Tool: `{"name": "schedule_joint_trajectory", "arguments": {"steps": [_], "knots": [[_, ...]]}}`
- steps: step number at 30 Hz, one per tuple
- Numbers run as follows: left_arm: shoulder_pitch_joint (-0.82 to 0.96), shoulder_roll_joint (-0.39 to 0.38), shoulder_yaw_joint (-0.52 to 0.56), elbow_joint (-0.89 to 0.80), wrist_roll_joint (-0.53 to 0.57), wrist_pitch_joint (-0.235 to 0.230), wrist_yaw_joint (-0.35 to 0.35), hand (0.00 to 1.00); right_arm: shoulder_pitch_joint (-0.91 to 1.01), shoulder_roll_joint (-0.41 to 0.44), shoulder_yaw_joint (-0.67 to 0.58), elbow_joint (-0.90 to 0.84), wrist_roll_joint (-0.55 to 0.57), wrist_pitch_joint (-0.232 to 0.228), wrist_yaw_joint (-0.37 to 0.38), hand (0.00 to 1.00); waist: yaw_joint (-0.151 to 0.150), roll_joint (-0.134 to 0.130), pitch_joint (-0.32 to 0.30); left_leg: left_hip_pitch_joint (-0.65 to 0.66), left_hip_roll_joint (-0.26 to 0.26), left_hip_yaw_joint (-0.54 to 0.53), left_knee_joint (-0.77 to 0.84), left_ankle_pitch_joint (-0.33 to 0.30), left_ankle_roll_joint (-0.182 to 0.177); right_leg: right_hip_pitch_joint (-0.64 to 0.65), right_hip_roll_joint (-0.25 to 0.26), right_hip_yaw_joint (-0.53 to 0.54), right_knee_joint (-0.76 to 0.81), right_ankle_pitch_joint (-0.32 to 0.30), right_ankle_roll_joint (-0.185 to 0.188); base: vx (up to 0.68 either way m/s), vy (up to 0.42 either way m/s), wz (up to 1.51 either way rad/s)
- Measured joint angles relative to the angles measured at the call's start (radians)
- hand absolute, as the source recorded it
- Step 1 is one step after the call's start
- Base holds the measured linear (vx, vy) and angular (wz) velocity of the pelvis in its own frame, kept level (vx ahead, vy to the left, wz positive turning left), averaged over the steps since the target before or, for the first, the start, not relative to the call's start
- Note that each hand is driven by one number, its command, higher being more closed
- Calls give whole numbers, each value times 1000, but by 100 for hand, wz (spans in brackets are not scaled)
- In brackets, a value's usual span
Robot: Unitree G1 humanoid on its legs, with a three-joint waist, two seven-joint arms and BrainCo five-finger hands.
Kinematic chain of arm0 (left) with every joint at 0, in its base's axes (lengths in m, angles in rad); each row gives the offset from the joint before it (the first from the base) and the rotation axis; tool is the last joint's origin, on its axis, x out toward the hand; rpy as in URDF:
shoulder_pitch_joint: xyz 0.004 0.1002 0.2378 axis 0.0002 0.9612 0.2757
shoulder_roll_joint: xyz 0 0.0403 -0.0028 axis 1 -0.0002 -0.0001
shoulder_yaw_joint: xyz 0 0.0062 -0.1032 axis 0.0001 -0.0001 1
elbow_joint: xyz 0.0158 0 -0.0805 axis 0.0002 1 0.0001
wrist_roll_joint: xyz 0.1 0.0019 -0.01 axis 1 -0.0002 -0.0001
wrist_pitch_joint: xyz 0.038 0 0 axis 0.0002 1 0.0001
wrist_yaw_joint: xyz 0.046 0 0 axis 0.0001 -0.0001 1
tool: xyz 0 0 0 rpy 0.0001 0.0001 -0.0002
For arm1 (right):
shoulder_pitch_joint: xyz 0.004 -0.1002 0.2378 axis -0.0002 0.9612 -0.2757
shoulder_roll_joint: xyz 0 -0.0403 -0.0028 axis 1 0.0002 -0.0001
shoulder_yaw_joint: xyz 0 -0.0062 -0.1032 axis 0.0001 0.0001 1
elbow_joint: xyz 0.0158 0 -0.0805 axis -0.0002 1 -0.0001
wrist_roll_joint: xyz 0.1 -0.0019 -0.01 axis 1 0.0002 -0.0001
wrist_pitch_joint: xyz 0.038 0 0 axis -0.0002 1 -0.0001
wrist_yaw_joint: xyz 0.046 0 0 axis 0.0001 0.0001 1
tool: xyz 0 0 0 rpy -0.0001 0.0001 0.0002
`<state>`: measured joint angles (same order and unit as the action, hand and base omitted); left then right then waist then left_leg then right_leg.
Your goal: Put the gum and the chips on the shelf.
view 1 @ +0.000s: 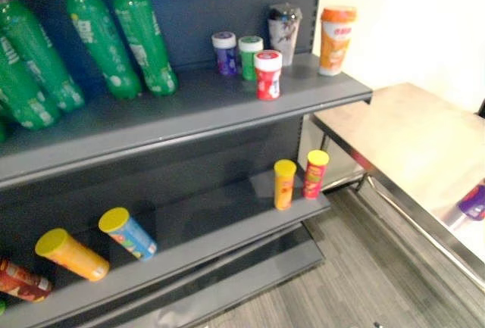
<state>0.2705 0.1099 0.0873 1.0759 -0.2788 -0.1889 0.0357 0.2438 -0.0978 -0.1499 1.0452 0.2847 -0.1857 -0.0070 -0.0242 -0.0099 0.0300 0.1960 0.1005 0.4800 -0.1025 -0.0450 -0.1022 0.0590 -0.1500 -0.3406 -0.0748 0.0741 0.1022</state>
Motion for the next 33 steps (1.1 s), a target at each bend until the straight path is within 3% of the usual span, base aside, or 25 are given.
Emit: {"name": "schedule_joint_trajectory", "arguments": {"steps": [21,26,33], "knots": [[-21,-6,-3,28,-26,4,2,0,-30,0,0,69,31,-24,-3,0,1,1,34,19,-2,-5,2,-5,2,35,7,-7,-26,9,7,3,0,0],[-28,-6,-3,28,-33,3,2,0,-22,0,-1,69,31,-24,1,0,0,7,57,35,-1,-19,6,-9,4,20,-11,-16,65,-45,11,-27,3,8],[-31,-2,-15,18,-56,1,4,0,-29,4,-18,68,49,-25,-8,0,1,-6,75,29,-21,-19,10,-23,22,-40,-60,-6,188,-95,30,0,8,1]]}}
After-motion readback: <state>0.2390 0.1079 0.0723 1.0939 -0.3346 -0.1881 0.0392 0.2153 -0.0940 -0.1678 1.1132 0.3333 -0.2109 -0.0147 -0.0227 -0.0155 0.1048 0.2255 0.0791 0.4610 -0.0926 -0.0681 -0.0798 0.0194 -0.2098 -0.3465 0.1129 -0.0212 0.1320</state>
